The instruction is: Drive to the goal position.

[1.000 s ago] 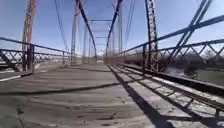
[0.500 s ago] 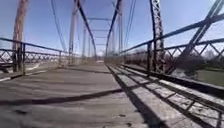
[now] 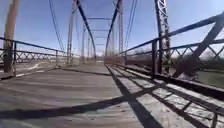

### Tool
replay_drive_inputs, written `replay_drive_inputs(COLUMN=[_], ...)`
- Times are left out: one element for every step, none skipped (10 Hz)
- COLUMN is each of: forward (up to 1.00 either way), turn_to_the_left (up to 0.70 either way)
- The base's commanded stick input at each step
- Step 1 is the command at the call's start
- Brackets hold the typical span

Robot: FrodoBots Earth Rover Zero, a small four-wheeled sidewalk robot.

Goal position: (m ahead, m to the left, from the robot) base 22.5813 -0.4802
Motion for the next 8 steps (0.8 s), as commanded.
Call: replay_drive_inputs(forward=[1.0, 1.0, 1.0, 1.0, 1.0, 1.0, 1.0, 1.0], turn_to_the_left=[0.0, 0.0, 0.0, 0.0, 0.0, 0.0, 0.0, 0.0])
